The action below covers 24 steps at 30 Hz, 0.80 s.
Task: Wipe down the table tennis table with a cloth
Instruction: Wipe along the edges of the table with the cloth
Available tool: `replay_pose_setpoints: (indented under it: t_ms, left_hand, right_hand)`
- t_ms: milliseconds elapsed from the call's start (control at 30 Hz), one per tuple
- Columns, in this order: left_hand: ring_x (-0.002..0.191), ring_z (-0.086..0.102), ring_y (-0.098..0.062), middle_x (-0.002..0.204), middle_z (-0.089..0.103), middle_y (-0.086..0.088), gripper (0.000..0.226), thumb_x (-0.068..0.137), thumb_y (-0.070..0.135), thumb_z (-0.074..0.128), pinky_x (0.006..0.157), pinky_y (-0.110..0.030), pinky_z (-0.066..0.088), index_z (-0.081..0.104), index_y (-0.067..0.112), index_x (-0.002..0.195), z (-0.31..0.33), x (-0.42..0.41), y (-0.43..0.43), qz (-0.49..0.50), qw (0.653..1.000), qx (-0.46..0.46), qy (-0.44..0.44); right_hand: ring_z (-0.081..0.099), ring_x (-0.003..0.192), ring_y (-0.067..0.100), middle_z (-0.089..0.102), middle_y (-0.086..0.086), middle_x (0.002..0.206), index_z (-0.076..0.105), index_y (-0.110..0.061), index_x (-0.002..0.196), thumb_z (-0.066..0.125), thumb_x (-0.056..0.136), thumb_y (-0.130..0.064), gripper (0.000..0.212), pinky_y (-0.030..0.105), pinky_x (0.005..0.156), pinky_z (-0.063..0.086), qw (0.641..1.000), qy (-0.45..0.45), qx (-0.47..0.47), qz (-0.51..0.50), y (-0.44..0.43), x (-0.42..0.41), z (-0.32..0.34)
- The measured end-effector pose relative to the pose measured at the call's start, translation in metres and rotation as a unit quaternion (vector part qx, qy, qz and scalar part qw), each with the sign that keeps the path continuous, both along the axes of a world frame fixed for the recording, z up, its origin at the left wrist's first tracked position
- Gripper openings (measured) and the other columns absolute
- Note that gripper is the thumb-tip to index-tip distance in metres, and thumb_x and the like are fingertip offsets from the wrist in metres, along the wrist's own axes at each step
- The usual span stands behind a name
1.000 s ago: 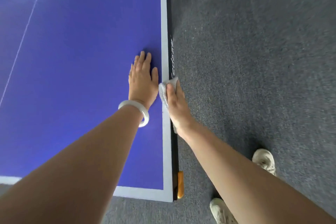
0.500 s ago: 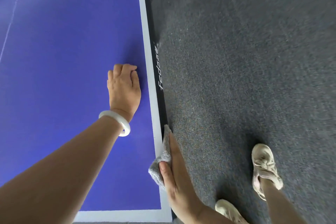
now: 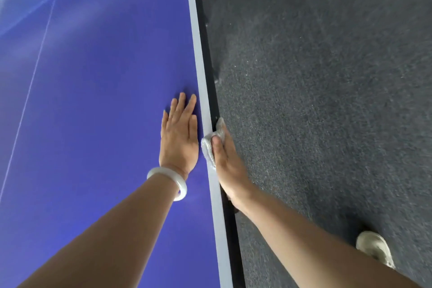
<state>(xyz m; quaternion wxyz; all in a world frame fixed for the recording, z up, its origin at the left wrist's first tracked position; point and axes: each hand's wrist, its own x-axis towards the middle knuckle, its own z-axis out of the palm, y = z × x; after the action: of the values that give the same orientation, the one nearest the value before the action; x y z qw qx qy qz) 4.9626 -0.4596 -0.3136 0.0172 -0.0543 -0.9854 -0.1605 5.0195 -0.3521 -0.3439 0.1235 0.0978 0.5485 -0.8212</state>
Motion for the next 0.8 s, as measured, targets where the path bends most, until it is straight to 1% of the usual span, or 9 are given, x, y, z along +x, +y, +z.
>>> replay_pose_setpoints:
  t_ms: [67, 133, 233, 333, 400, 433, 500, 667, 800]
  left_hand:
    - [0.151, 0.006, -0.009, 0.163, 0.017, 0.004, 0.053, 0.102, 0.029, 0.02, 0.123, -0.037, 0.004, 0.028, 0.024, 0.154, 0.001, 0.001, 0.0, -0.001, 1.0, -0.013, -0.008]
    - [0.151, 0.005, -0.008, 0.163, 0.016, 0.005, 0.053, 0.102, 0.028, 0.019, 0.123, -0.038, 0.005, 0.027, 0.025, 0.154, 0.001, 0.002, 0.0, -0.002, 1.0, -0.029, -0.011]
    - [0.15, 0.006, -0.007, 0.163, 0.017, 0.006, 0.053, 0.102, 0.03, 0.017, 0.123, -0.038, 0.006, 0.027, 0.025, 0.154, 0.001, 0.002, 0.002, 0.001, 0.999, -0.035, -0.009]
    - [0.151, 0.008, -0.009, 0.162, 0.018, 0.005, 0.053, 0.102, 0.031, 0.017, 0.123, -0.039, 0.008, 0.029, 0.024, 0.153, 0.001, 0.003, 0.003, 0.004, 0.999, -0.04, -0.005]
    - [0.151, 0.009, -0.01, 0.162, 0.019, 0.004, 0.053, 0.102, 0.03, 0.018, 0.123, -0.041, 0.01, 0.029, 0.023, 0.153, 0.001, 0.003, 0.004, 0.001, 0.999, -0.047, -0.006]
    - [0.151, 0.009, -0.01, 0.162, 0.019, 0.004, 0.052, 0.103, 0.03, 0.018, 0.123, -0.041, 0.01, 0.029, 0.023, 0.154, 0.001, 0.002, 0.004, 0.003, 0.999, -0.05, -0.007]
    - [0.151, 0.008, -0.01, 0.162, 0.018, 0.003, 0.052, 0.103, 0.029, 0.018, 0.123, -0.041, 0.009, 0.029, 0.023, 0.154, 0.003, 0.002, 0.005, 0.005, 0.998, -0.056, -0.008]
    - [0.151, 0.007, -0.01, 0.163, 0.018, 0.003, 0.051, 0.104, 0.026, 0.021, 0.123, -0.039, 0.009, 0.029, 0.022, 0.154, 0.005, 0.003, 0.005, 0.009, 0.998, -0.066, -0.018]
    - [0.151, 0.008, -0.013, 0.163, 0.018, 0.001, 0.051, 0.103, 0.025, 0.02, 0.123, -0.042, 0.011, 0.03, 0.02, 0.154, 0.006, 0.004, 0.005, 0.009, 0.997, -0.07, -0.021]
  right_hand:
    - [0.042, 0.138, 0.009, 0.044, -0.001, 0.15, 0.03, -0.02, 0.153, 0.031, 0.108, -0.033, 0.047, 0.034, 0.117, 0.032, 0.999, -0.049, 0.004, 0.001, 0.004, -0.037, 0.002]
    - [0.031, 0.145, 0.005, 0.034, -0.007, 0.159, 0.026, -0.026, 0.156, 0.029, 0.108, -0.037, 0.049, 0.032, 0.122, 0.023, 0.997, -0.074, -0.001, 0.004, 0.008, -0.046, 0.002]
    - [0.048, 0.116, -0.021, 0.052, -0.009, 0.141, 0.044, -0.029, 0.141, 0.031, 0.106, -0.039, 0.039, -0.001, 0.096, 0.033, 0.995, -0.097, 0.014, 0.033, 0.015, -0.01, 0.003]
    - [0.046, 0.107, -0.027, 0.044, -0.035, 0.125, 0.033, -0.042, 0.142, 0.034, 0.102, -0.046, 0.04, -0.011, 0.075, 0.029, 0.988, -0.133, 0.018, 0.077, 0.021, 0.045, 0.002]
    - [0.04, 0.131, -0.007, 0.041, -0.03, 0.14, 0.029, -0.05, 0.141, 0.033, 0.104, -0.042, 0.038, -0.002, 0.098, 0.03, 0.981, -0.161, -0.002, 0.106, 0.027, 0.054, 0.008]
    - [0.042, 0.136, 0.002, 0.045, -0.02, 0.145, 0.035, -0.044, 0.144, 0.033, 0.105, -0.044, 0.04, 0.013, 0.111, 0.033, 0.975, -0.18, -0.028, 0.125, 0.031, 0.045, 0.008]
    - [0.055, 0.126, 0.011, 0.058, -0.006, 0.133, 0.048, -0.027, 0.133, 0.031, 0.105, -0.046, 0.039, 0.034, 0.113, 0.039, 0.965, -0.207, -0.08, 0.139, 0.032, 0.005, 0.004]
    - [0.055, 0.128, 0.015, 0.056, 0.001, 0.142, 0.046, -0.023, 0.145, 0.035, 0.105, -0.05, 0.05, 0.041, 0.113, 0.041, 0.968, -0.199, -0.116, 0.103, 0.031, -0.095, 0.003]
    - [0.059, 0.124, 0.013, 0.062, 0.001, 0.136, 0.047, -0.024, 0.143, 0.037, 0.101, -0.051, 0.051, 0.039, 0.112, 0.042, 0.954, -0.233, -0.124, 0.138, 0.037, -0.055, 0.012]
